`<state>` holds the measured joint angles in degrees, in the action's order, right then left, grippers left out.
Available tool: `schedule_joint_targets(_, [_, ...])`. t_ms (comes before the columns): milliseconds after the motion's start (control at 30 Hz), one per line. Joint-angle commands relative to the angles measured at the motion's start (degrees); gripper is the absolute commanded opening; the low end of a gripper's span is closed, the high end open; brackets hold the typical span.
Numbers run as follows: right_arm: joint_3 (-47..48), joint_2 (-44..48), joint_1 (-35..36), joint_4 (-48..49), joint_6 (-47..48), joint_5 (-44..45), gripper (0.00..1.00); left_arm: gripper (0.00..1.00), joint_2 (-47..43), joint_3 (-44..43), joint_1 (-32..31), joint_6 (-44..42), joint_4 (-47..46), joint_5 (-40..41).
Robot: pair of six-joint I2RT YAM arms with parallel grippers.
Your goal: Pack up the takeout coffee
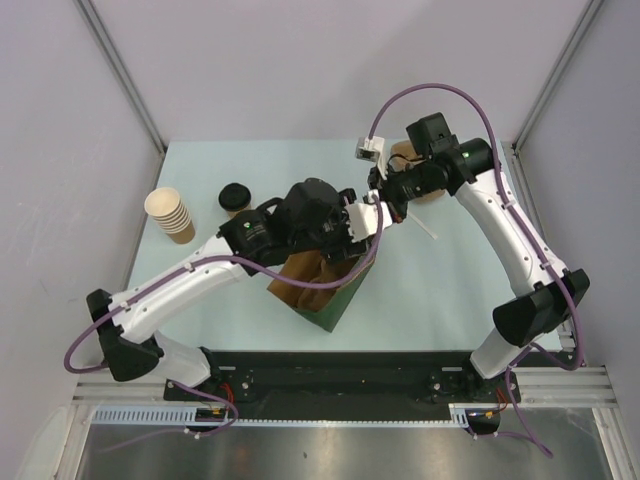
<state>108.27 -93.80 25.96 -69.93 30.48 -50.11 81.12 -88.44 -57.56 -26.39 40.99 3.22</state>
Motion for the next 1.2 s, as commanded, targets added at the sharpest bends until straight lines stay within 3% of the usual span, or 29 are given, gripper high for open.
schedule_joint_targets(0, [-1.6, 2.4, -2.0, 1.8, 0.2, -1.5, 0.0, 0.72, -2.6, -8.0, 0.2, 0.8, 3.1, -2.4])
schedule_joint_targets(300, [-3.2, 4.0, -2.8, 2.3, 3.5, -1.6, 0.0, 0.78, -5.0, -19.8, 0.7, 2.8, 11.2, -10.1])
schedule_joint_targets(467, [-3.9, 4.3, -2.9, 2.4, 6.6, -3.2, 0.0, 0.81, -3.1, -30.7, 8.6, 8.1, 17.2, -16.1])
schedule_joint_targets(600, [-6.2, 4.6, -2.9, 3.0, 9.6, -5.0, 0.0, 0.84, -3.2, -32.5, 16.4, 12.1, 18.8, -20.4])
schedule_joint_targets(700, [-7.0, 5.4, -2.8, 4.6, 11.4, -4.8, 0.0, 0.87, -5.5, -26.6, 24.0, 14.4, 16.5, -26.1])
schedule_joint_targets(900, [-2.9, 6.2, 2.9, 3.9, 15.3, 0.7, 0.0, 0.92, -15.8, -4.3, 35.8, 13.2, 6.4, -31.9])
schedule_joint_targets(1033, [-4.3, 7.6, 6.2, 4.3, 13.7, 4.5, 0.0, 0.93, -19.8, 8.6, 40.7, 14.6, 2.5, -35.0])
schedule_joint_targets(1167, [-3.6, 7.6, 8.9, 4.5, 11.2, 8.0, 0.0, 0.96, -21.7, 13.0, 42.2, 16.3, 0.7, -36.6])
